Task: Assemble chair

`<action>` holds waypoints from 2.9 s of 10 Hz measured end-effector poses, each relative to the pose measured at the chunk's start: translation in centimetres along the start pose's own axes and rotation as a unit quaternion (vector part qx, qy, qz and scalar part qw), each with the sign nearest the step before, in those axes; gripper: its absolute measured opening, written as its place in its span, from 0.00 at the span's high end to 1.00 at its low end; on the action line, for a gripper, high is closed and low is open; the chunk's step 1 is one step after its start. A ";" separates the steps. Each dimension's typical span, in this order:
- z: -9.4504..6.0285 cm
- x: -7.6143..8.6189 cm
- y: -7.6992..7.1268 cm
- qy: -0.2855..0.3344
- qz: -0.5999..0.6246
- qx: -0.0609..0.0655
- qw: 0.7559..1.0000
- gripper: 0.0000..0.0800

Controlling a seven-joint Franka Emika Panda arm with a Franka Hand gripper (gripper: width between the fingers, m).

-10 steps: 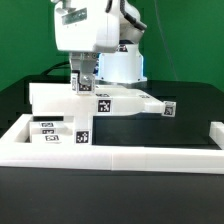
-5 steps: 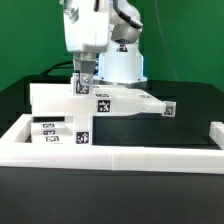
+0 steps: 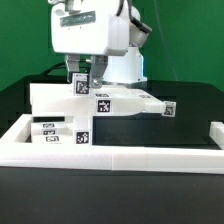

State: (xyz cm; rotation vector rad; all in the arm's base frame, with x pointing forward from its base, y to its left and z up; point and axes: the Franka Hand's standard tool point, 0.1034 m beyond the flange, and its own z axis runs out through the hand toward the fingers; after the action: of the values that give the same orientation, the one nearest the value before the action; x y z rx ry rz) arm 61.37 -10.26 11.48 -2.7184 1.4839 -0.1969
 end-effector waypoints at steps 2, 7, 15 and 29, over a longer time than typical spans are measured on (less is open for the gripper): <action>0.0 0.0 0.0 0.001 -0.082 -0.001 0.997 0.19; -0.3 1.4 0.7 0.020 -0.372 -0.012 0.928 0.19; -0.5 0.9 -0.3 0.022 -0.445 -0.014 0.895 0.50; -0.5 0.8 -0.5 0.021 0.000 0.005 1.000 0.64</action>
Offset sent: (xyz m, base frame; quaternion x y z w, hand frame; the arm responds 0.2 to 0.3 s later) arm 0.0020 -0.0065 0.0038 -0.0130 0.0574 -0.3429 0.9375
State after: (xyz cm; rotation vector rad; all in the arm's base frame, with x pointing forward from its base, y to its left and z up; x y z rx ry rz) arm 62.14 -10.63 12.08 -2.7217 1.4896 -0.2619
